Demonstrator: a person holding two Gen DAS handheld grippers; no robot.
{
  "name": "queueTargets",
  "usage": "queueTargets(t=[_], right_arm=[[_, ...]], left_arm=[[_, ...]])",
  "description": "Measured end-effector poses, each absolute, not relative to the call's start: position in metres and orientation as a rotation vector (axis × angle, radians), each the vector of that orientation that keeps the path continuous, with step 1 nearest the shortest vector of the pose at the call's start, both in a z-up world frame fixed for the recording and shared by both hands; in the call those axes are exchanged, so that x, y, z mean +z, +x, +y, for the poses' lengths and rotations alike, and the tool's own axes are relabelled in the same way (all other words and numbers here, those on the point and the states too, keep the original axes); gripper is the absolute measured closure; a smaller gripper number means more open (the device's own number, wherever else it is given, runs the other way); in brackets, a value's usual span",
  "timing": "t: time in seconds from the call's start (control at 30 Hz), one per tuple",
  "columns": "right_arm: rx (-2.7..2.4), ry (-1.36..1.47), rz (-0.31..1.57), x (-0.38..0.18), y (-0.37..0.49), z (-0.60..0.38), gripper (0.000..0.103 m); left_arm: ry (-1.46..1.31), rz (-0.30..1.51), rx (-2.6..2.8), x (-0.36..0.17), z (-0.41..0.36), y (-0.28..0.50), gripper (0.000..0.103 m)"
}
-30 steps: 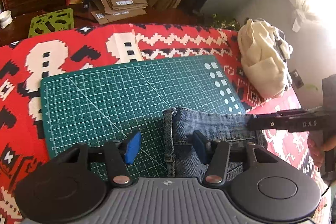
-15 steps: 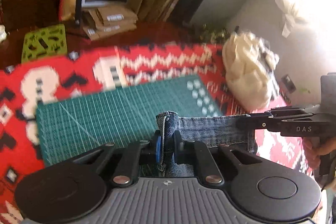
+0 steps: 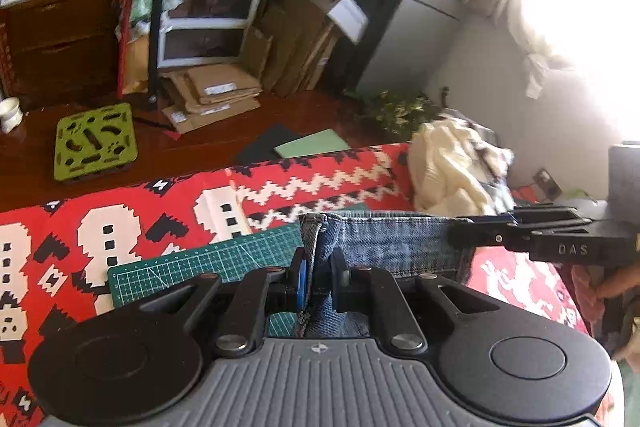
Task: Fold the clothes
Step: 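Grasp the waistband of the shorts with both tools and lift it, then fold the waistband over toward the cuffed hem with both tools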
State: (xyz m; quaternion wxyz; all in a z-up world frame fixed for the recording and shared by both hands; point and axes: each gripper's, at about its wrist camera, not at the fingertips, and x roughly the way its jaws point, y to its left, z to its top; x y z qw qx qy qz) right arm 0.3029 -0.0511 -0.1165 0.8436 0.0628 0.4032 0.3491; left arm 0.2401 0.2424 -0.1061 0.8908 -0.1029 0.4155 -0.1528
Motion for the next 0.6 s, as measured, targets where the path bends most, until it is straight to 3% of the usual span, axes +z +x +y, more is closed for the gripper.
queueTargets(t=[0.33, 0.47, 0.6], right_arm=[[0.860, -0.058, 0.678, -0.090, 0.164, -0.069, 0.090], [0.883, -0.123, 0.696, -0.111, 0.102, -0.073, 0.089], [0.890, -0.184, 0.773, -0.147, 0.058, -0.075, 0.086]], left_arm=[[0.012, 0.833, -0.433, -0.071, 0.211, 0.123, 0.092], [0.035, 0.887, -0.443, -0.090, 0.198, 0.075, 0.091], [0.064, 0.988, -0.424, -0.125, 0.185, 0.038, 0.083]])
